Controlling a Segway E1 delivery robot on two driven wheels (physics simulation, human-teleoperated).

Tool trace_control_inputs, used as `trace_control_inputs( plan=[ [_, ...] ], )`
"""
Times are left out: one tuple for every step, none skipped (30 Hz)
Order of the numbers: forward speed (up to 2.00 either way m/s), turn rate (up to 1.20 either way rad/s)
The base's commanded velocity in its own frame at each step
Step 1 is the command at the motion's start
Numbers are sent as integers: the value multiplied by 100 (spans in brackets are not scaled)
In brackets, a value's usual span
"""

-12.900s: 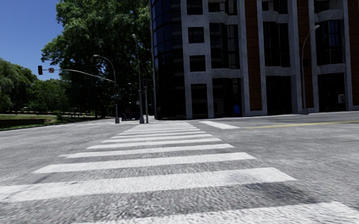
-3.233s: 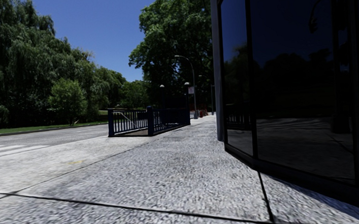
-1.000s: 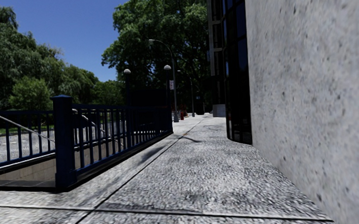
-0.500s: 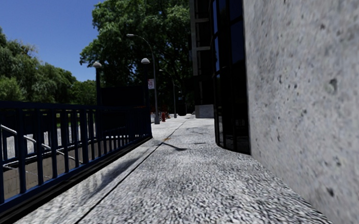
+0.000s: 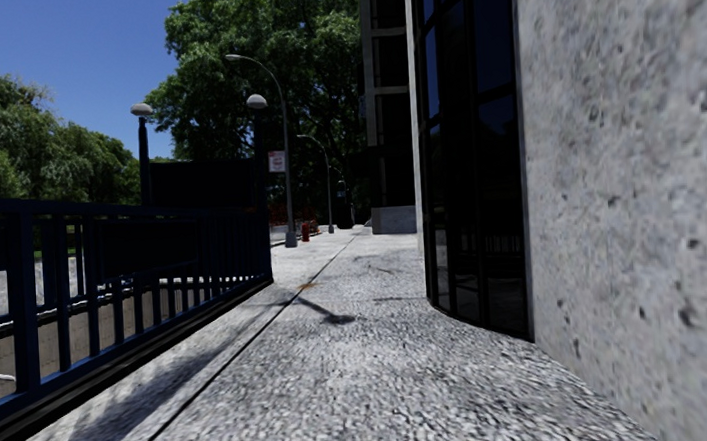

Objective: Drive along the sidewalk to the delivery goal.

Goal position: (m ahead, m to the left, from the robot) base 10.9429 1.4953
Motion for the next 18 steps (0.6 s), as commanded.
trace_control_inputs(
  plan=[
    [200,0],
    [200,0],
    [200,0],
    [200,0],
    [200,0],
    [200,0],
    [200,0],
    [200,0],
    [200,0],
    [200,0],
    [200,0],
    [200,0],
    [200,0],
    [200,0],
    [200,0],
    [200,0],
    [200,0],
    [200,0]
  ],
)
